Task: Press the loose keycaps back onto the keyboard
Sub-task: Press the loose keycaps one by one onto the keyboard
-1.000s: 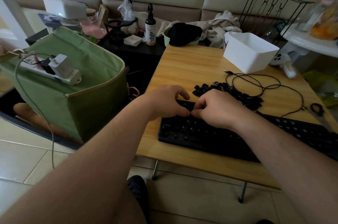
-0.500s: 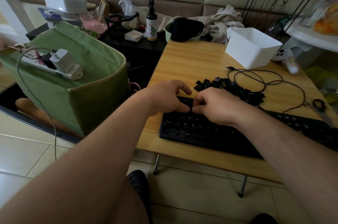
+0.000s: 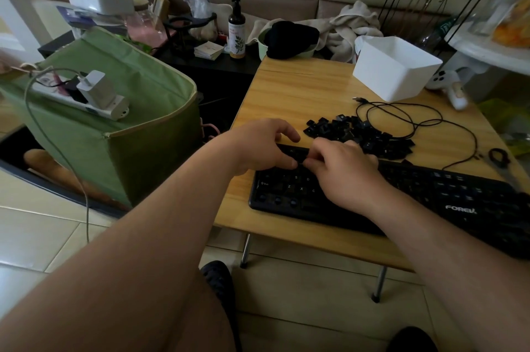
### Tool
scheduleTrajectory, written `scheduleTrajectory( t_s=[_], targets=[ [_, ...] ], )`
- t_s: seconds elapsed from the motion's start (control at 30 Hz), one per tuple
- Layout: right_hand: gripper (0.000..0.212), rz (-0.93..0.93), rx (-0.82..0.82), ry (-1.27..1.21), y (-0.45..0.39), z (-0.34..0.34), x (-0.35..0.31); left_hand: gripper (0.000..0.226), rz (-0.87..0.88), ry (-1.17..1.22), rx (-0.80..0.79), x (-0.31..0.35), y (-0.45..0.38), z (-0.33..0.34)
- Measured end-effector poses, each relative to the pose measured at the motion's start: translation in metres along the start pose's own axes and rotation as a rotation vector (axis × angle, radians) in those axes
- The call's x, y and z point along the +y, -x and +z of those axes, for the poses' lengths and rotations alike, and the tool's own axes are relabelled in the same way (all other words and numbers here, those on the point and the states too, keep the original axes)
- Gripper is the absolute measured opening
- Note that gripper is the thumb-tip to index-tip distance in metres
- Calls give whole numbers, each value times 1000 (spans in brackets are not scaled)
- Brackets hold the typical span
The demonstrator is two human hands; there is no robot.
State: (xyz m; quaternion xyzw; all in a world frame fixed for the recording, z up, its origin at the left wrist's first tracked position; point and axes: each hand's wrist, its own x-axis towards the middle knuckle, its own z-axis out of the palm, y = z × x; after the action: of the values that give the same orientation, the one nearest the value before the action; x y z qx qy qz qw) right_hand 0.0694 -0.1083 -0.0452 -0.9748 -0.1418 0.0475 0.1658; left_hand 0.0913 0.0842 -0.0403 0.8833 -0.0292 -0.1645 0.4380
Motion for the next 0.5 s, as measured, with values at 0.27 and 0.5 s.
scheduleTrajectory(
  t_s=[0.27,0.5],
  targets=[
    [17,-27,-16,-82,8,-9,3,54,7,-27,2,1,1,0],
    [11,44,-68,-166,-3,-17,0,56,9,-20,1,2,1,-1]
  ],
)
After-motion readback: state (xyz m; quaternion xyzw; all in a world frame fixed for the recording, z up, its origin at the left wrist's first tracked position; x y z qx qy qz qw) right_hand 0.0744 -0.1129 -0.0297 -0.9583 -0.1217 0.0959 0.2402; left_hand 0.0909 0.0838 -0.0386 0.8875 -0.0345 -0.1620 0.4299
